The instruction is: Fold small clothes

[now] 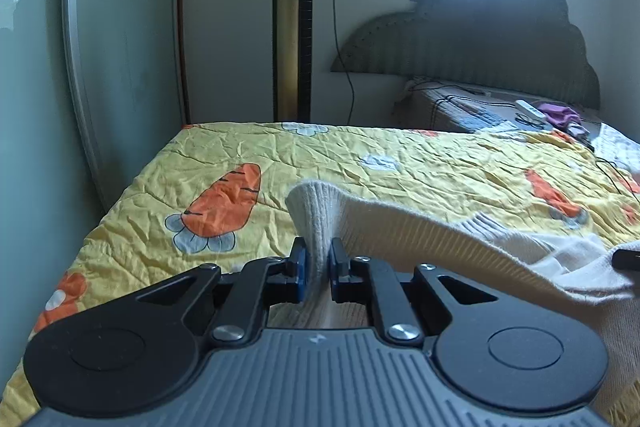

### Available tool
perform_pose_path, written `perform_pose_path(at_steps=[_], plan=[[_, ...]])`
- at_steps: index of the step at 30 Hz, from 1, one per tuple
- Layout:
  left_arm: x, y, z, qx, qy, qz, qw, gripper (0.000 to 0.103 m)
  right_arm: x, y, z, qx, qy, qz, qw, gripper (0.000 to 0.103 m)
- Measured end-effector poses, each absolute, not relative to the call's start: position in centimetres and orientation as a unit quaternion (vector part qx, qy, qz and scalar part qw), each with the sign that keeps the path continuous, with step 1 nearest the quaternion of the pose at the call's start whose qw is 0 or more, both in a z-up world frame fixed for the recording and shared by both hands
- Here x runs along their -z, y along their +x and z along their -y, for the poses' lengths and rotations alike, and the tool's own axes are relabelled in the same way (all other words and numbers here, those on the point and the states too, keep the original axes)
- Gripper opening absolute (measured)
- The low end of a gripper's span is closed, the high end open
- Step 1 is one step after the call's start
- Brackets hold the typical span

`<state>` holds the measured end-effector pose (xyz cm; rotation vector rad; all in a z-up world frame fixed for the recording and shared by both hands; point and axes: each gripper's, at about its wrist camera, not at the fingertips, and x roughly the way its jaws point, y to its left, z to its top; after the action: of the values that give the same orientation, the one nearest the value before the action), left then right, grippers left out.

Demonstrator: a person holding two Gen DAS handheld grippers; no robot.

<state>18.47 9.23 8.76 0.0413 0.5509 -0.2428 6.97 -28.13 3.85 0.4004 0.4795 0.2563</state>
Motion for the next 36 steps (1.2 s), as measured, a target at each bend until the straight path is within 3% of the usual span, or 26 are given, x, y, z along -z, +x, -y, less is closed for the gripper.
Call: perform_pose_path(at_steps=[11, 16, 19, 21, 23, 24, 28, 32, 36], plan=[[-4.2, 22.5, -8.2, 0.069, 0.025, -0.304, 0.95, 0.011, -0.1, 13.9, 28.6, -0.104, 0.228, -0.298, 0.921, 0.014], [-2.8, 23.2, -7.8, 0.047, 0.029, -0.317, 0.947, 0.014, 1.6, 15.3, 29.1, -0.101, 0.255, -0.32, 0.907, 0.026], [-2.6, 23.2, -7.2, 0.03, 0.064, -0.31, 0.948, 0.022, 1.7, 15.4, 29.5, -0.11, 0.275, -0.316, 0.901, 0.037], [-2.6, 23.0, -7.2, 0.008, 0.085, -0.304, 0.949, 0.035, 1.2, 14.9, 29.4, -0.108, 0.268, -0.306, 0.907, 0.051], [-2.8, 22.6, -7.7, -0.017, 0.085, -0.291, 0.953, 0.07, 0.4, 14.2, 29.2, -0.097, 0.242, -0.287, 0.922, 0.064], [-2.9, 22.4, -8.0, -0.028, 0.082, -0.282, 0.955, 0.075, 0.0, 13.9, 29.1, -0.091, 0.227, -0.274, 0.93, 0.066], [-3.1, 21.5, -8.1, -0.018, 0.086, -0.271, 0.959, 0.077, -0.7, 14.1, 29.0, -0.08, 0.185, -0.272, 0.941, 0.067], [-0.9, 22.1, -6.5, -0.032, 0.173, -0.298, 0.938, 0.077, 0.4, 15.4, 28.3, -0.07, 0.142, -0.33, 0.931, 0.071], [-0.4, 20.9, -6.6, -0.022, 0.162, -0.289, 0.943, 0.077, 0.0, 14.2, 26.6, -0.055, 0.1, -0.326, 0.938, 0.072]])
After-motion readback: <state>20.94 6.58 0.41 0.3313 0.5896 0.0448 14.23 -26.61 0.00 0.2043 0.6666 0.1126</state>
